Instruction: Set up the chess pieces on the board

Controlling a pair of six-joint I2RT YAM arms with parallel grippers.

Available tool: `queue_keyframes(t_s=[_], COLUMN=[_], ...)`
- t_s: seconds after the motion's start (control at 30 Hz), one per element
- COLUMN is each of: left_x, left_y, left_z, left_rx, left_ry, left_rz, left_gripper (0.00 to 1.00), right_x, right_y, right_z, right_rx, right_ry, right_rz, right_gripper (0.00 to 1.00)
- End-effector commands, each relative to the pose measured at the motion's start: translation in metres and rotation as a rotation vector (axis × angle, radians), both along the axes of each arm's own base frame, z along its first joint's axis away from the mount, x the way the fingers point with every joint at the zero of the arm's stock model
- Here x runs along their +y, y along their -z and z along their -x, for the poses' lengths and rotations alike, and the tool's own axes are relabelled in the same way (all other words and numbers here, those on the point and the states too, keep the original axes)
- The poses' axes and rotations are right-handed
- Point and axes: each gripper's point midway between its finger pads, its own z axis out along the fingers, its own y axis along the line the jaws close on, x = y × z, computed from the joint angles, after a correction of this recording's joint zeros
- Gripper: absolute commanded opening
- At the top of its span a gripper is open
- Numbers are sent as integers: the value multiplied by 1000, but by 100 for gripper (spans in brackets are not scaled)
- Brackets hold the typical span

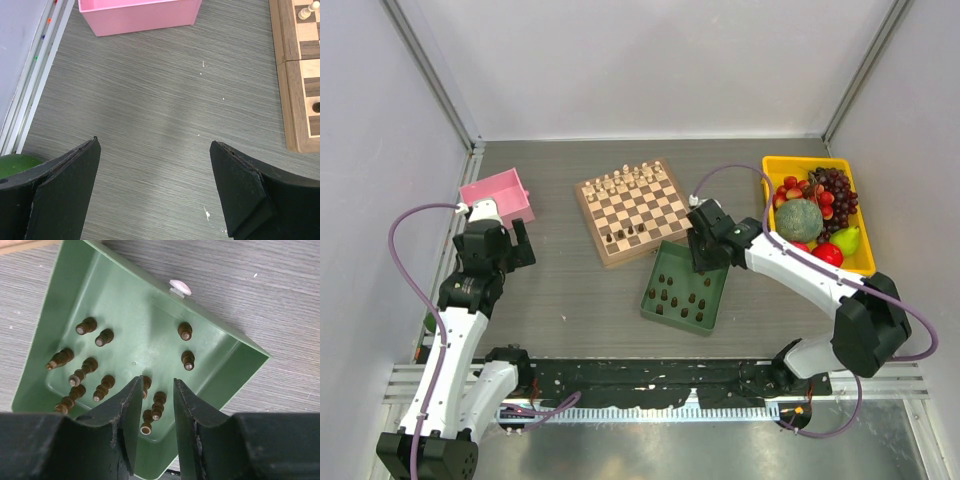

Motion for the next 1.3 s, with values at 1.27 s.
queue_keyframes(t_s=[1.27], left_x=[-2], left_y=[-12], left_z=[-5], left_rx=[-49], left_ry=[11], left_rz=[9], left_gripper=[99], right_x=[-15], right_y=[32], right_z=[-21], right_rx=[-15], right_ry=[54], right_rz=[80], right_gripper=[37])
